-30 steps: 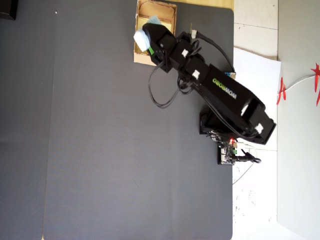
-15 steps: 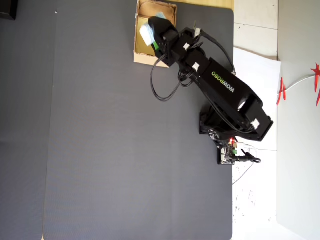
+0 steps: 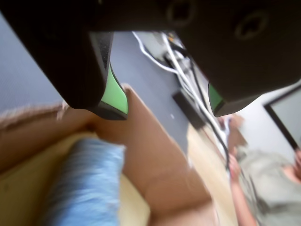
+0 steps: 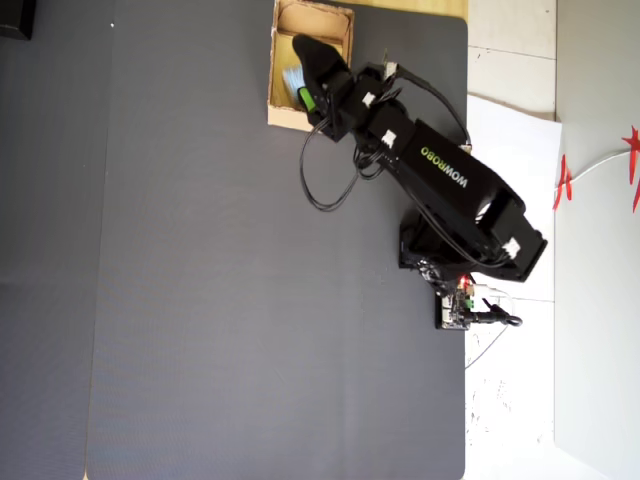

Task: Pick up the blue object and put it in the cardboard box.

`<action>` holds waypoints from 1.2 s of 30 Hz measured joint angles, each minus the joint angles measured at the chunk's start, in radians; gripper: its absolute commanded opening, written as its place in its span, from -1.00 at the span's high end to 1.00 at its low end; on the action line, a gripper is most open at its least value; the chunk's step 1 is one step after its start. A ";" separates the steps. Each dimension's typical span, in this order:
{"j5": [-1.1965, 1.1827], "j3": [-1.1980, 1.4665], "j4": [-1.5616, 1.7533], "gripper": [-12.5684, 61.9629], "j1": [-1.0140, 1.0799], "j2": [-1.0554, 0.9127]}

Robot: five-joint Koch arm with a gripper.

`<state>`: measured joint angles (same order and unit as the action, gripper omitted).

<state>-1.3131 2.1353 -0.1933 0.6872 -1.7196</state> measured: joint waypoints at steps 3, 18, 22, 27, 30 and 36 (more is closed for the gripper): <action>-0.048 0.002 0.011 -0.25 -0.110 -0.040; -0.084 0.190 0.018 -0.25 -0.442 -0.273; -0.100 0.278 0.017 -0.25 -0.491 -0.341; -0.107 0.387 0.017 -0.25 -0.538 -0.428; -0.115 0.482 0.018 -0.25 -0.572 -0.506; -0.158 0.607 0.026 -0.25 -0.591 -0.557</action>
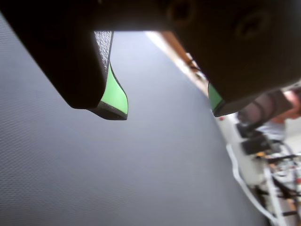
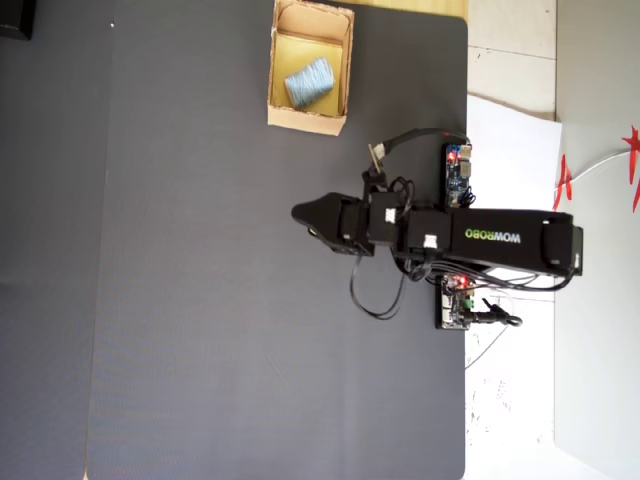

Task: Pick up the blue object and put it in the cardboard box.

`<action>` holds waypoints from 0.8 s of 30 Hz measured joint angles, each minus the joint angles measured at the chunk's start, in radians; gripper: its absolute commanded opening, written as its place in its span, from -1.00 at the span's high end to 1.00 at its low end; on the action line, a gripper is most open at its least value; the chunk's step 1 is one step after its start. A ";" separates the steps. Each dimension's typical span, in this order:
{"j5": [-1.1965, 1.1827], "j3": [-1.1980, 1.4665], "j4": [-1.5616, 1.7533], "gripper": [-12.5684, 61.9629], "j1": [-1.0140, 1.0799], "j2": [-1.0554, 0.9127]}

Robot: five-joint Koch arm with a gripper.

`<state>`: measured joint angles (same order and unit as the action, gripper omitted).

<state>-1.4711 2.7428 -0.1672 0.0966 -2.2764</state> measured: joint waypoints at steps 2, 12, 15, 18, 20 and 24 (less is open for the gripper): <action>-0.003 0.031 0.003 -0.25 -0.003 -0.002; -0.101 0.264 0.190 -0.25 -0.008 -0.003; -0.124 0.305 0.252 -0.25 -0.008 -0.003; -0.127 0.325 0.270 -0.25 -0.009 -0.003; -0.127 0.333 0.275 -0.25 -0.009 -0.003; -0.127 0.333 0.275 -0.26 -0.008 -0.003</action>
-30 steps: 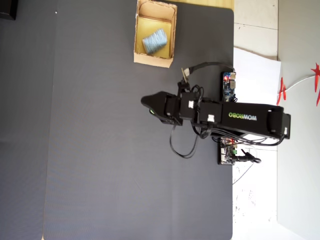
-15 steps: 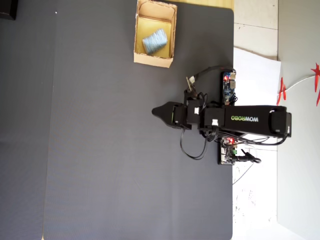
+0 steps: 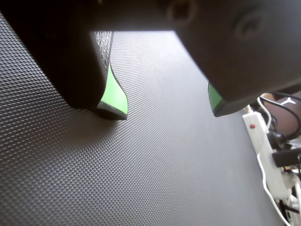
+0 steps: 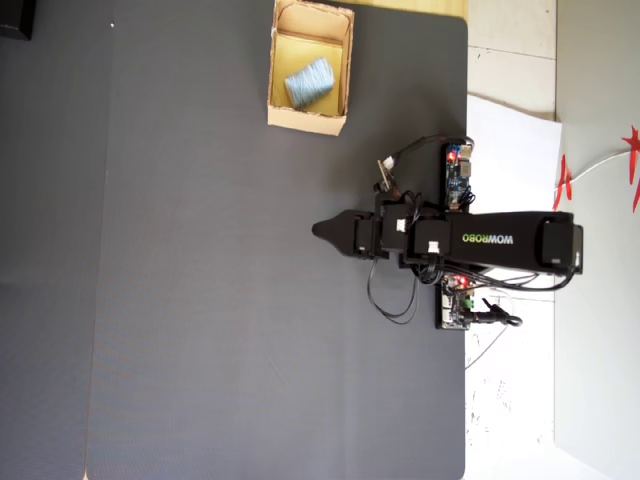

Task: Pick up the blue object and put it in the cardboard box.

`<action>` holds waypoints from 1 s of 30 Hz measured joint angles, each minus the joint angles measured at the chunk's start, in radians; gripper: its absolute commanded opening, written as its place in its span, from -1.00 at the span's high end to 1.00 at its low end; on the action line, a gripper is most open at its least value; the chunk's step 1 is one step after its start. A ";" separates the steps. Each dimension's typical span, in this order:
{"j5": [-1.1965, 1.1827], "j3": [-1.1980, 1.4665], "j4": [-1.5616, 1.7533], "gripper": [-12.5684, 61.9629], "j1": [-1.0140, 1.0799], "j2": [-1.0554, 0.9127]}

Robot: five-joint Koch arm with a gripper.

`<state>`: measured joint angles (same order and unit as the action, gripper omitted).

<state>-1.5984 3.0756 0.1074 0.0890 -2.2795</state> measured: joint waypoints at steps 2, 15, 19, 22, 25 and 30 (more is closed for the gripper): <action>0.000 0.000 0.000 -0.25 0.000 0.000; -0.009 0.003 -0.034 -0.25 0.025 0.000; -0.011 0.003 -0.040 -0.25 0.023 0.000; -0.011 0.003 -0.040 -0.25 0.023 0.000; -0.011 0.003 -0.040 -0.25 0.023 0.000; -0.011 0.003 -0.040 -0.25 0.023 0.000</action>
